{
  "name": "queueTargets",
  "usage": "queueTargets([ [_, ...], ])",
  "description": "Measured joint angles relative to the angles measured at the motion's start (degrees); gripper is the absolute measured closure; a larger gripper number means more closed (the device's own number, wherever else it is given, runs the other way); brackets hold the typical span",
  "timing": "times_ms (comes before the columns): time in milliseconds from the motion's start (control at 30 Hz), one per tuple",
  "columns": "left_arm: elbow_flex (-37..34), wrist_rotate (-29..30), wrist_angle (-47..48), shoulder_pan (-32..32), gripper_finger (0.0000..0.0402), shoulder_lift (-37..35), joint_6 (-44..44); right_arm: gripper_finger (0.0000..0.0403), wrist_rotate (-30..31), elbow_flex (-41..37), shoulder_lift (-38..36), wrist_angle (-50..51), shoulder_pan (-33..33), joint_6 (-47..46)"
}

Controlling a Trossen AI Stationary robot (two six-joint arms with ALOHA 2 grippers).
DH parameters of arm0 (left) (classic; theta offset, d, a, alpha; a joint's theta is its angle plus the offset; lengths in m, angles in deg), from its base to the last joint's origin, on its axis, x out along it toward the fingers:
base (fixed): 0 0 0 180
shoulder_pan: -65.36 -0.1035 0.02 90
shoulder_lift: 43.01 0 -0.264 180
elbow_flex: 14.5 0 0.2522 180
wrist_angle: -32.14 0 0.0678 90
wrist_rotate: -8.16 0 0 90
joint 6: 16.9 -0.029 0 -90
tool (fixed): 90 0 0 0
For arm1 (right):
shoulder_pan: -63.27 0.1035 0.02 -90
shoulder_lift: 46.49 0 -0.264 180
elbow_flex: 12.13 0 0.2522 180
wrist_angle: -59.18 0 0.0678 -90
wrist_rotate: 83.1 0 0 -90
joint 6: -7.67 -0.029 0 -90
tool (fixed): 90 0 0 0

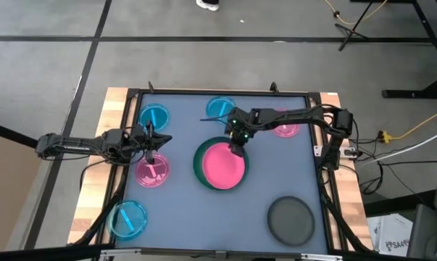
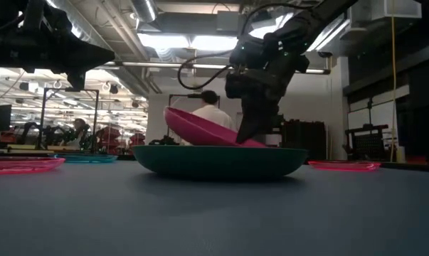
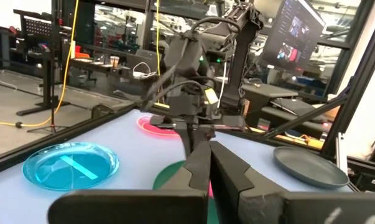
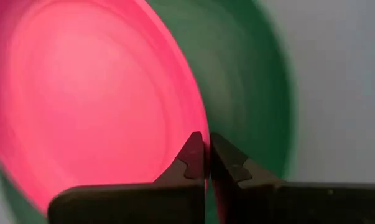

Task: Stack plastic plates
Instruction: Stack the pink plate on top of the green plate

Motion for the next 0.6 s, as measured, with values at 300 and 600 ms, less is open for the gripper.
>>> queueTargets([
  [300, 0.0, 0.0, 0.92, 0.0, 0.0401, -0.02, 0.04, 0.0402, 1.95, 0.0, 0.0, 0.14, 0.19, 0.02],
  [600, 0.0, 0.0, 0.9, 0.0, 0.0401, -0.02, 0.07, 0.0333, 3.11, 0.0, 0.0, -0.58, 0.19, 0.56],
])
